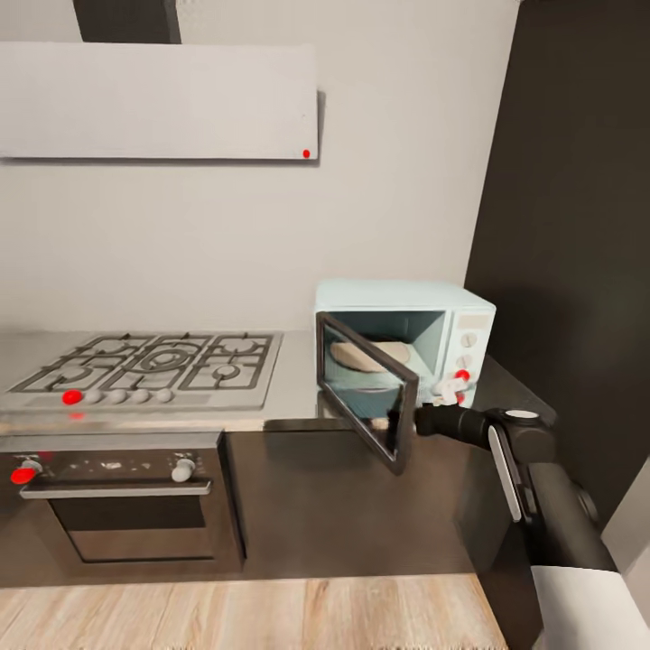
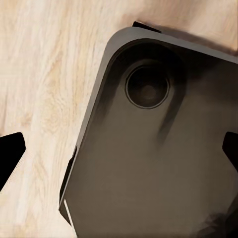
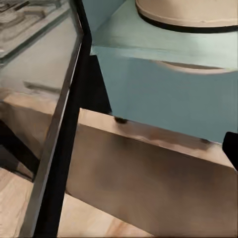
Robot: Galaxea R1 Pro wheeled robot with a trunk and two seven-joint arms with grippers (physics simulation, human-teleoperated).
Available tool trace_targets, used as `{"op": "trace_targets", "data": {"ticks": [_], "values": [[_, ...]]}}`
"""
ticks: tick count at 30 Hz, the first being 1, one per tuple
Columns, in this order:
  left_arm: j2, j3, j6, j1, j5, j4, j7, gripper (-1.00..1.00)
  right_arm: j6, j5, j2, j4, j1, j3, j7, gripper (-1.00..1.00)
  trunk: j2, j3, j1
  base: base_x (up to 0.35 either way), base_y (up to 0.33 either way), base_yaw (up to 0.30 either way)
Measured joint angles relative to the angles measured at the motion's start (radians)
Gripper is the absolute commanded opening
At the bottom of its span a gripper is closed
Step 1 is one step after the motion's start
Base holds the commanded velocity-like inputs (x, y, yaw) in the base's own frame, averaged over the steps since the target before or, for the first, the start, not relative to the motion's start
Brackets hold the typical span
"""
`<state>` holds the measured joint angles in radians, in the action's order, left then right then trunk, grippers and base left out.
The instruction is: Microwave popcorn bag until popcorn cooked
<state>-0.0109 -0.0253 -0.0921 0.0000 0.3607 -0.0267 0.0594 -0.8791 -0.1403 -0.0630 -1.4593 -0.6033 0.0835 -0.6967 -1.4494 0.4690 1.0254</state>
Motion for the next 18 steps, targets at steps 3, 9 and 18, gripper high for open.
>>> {"op": "trace_targets", "data": {"ticks": [3,9,18], "values": [[0.0,0.0,0.0,0.0,0.0,0.0,0.0,1.0,0.0,-0.002,0.001,0.0,0.0,0.0,0.001,1.0,0.0,0.0,0.0,-0.232,0.226,0.0],[-0.001,-0.002,0.0,0.0,0.0,0.0,0.0,1.0,0.001,-0.009,0.001,0.0,0.0,0.002,0.007,1.0,0.0,0.0,0.0,-0.139,0.225,0.0],[-0.002,-0.002,0.0,0.0,0.0,0.0,0.0,1.0,0.006,-0.008,0.005,-0.002,0.0,0.007,0.013,1.0,0.0,0.0,0.0,-0.004,0.233,0.0]]}}
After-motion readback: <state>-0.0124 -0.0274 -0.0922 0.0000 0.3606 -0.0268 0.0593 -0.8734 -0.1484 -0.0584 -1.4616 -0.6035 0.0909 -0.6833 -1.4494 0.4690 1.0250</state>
